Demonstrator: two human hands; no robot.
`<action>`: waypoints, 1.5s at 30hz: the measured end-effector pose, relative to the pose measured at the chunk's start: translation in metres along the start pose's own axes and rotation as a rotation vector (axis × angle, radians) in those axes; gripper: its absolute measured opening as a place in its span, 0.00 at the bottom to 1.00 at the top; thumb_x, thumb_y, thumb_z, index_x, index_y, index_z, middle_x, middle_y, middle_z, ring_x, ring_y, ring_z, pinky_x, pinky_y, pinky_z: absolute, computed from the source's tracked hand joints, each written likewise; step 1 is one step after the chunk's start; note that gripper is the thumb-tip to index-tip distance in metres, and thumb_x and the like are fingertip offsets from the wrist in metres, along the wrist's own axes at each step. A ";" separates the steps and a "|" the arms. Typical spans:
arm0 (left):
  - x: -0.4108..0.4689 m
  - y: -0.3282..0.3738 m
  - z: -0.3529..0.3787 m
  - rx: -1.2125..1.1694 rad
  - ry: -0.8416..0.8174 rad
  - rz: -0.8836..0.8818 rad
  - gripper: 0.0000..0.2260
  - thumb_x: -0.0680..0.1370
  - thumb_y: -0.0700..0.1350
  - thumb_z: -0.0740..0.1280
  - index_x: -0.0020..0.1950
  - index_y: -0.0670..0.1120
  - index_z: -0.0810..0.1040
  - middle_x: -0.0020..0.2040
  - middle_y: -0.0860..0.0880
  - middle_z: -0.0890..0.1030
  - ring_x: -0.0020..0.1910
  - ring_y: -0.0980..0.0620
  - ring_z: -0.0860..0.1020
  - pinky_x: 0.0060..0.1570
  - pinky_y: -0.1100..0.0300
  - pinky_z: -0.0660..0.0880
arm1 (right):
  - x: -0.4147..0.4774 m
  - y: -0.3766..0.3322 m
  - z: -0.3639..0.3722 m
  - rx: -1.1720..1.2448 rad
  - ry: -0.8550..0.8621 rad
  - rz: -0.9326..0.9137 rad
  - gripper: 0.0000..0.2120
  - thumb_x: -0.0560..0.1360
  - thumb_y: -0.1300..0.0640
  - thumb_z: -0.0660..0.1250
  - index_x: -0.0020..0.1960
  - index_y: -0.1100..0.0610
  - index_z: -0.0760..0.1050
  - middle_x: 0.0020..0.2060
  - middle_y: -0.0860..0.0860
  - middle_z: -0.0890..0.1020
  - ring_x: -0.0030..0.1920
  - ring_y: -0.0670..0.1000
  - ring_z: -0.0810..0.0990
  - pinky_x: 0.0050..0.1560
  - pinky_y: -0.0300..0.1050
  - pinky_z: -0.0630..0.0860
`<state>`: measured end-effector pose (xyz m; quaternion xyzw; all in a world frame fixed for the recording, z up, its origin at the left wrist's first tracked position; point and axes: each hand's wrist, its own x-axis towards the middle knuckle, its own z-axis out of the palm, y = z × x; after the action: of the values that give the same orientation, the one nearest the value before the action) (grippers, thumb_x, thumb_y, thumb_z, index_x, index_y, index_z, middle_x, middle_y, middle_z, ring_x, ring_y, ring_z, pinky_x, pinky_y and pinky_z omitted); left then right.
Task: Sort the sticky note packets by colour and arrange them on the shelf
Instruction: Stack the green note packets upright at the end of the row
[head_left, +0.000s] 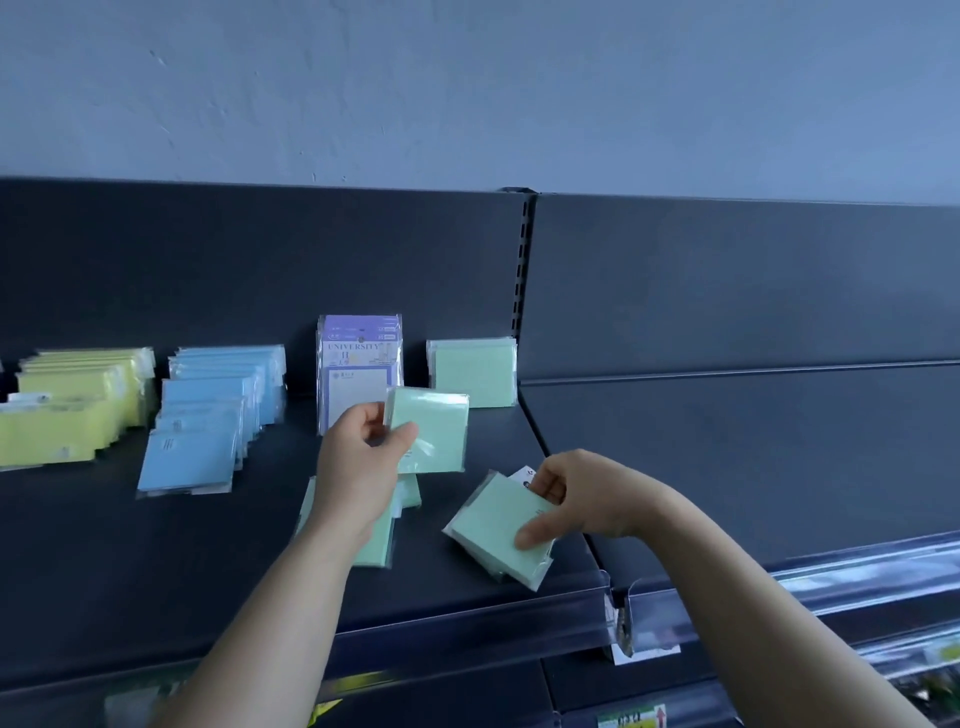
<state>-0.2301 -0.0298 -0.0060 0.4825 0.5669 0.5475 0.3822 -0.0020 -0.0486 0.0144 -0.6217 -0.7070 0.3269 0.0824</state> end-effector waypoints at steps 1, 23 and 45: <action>-0.001 -0.001 0.000 -0.016 0.005 -0.012 0.08 0.76 0.41 0.70 0.54 0.49 0.77 0.49 0.48 0.82 0.50 0.46 0.82 0.53 0.42 0.79 | 0.000 0.001 0.000 0.014 -0.011 0.002 0.23 0.61 0.45 0.80 0.49 0.54 0.77 0.40 0.45 0.79 0.39 0.45 0.76 0.40 0.39 0.70; -0.011 0.006 -0.014 -0.031 -0.104 -0.031 0.05 0.79 0.43 0.64 0.54 0.51 0.72 0.52 0.49 0.81 0.51 0.46 0.81 0.50 0.42 0.79 | 0.009 -0.011 -0.002 -0.020 0.031 -0.182 0.37 0.65 0.51 0.79 0.70 0.45 0.68 0.64 0.39 0.72 0.60 0.42 0.71 0.60 0.39 0.69; 0.012 0.031 -0.039 -0.034 -0.052 -0.086 0.10 0.71 0.50 0.60 0.51 0.53 0.74 0.54 0.49 0.81 0.55 0.43 0.80 0.58 0.38 0.75 | 0.006 0.000 -0.020 0.735 0.028 -0.201 0.24 0.69 0.71 0.68 0.63 0.57 0.71 0.51 0.59 0.76 0.41 0.51 0.80 0.43 0.43 0.80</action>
<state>-0.2669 -0.0301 0.0297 0.4651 0.5676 0.5273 0.4283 0.0073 -0.0359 0.0280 -0.4825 -0.5988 0.5404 0.3415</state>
